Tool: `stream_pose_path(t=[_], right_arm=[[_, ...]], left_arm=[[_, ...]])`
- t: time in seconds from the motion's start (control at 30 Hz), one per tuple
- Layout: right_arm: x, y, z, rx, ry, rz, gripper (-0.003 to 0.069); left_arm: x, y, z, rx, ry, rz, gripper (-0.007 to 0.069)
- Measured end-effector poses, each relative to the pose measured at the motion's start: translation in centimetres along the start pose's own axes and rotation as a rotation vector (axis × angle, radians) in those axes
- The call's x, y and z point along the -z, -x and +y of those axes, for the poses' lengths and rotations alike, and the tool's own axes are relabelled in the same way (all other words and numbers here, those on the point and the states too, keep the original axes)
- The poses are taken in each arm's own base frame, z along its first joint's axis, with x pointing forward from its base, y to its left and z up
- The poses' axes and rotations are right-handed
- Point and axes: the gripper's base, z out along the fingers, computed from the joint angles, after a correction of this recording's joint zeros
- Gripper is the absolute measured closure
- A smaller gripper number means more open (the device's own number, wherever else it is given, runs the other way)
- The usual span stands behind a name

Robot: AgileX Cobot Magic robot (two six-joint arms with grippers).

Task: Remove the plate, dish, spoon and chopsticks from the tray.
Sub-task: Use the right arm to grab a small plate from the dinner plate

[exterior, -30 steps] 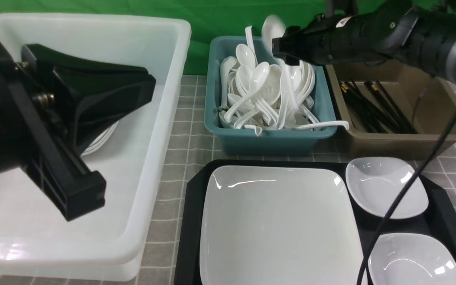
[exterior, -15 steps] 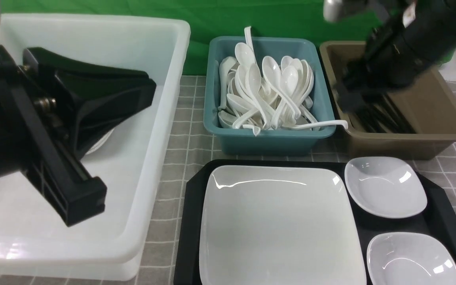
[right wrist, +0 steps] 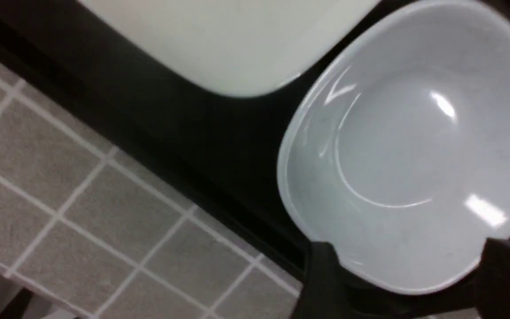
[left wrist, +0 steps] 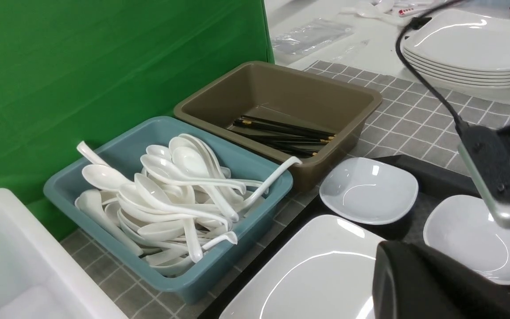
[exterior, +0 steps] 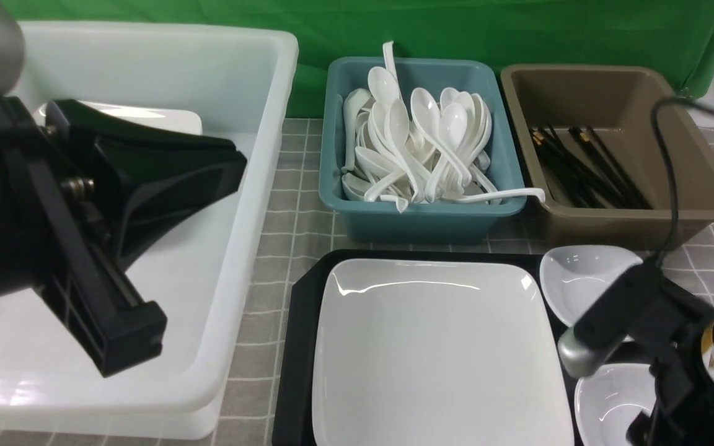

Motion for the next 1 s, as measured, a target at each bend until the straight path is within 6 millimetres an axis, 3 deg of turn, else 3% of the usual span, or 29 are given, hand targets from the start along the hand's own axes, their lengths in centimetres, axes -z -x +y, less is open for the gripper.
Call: stream_pose_path(t=[0.17, 0.6, 0.73, 0.9, 1.0], right_arm=[[-2.2, -0.3, 0.8, -0.021, 0.037, -0.069, 0.0083], [-6.8, 1.1, 1.2, 0.014, 0.041, 0.0, 0.0091], [-7.6, 1.2, 1.2, 0.031, 0.033, 0.026, 0.0183], [-7.2, 1.1, 1.1, 0.045, 0.019, 0.035, 0.0376], [-6.4, 0.8, 1.0, 0.042, 0.012, 0.021, 0.041]], left_arm=[[0.0, 0.0, 0.0, -0.002, 0.001, 0.0, 0.062], [0.0, 0.0, 0.0, -0.001, 0.001, 0.0, 0.062], [0.0, 0.0, 0.0, -0.001, -0.001, 0.003, 0.062], [0.0, -0.1, 0.0, -0.001, -0.003, 0.007, 0.062], [0.0, -0.1, 0.0, -0.001, -0.004, 0.009, 0.062]])
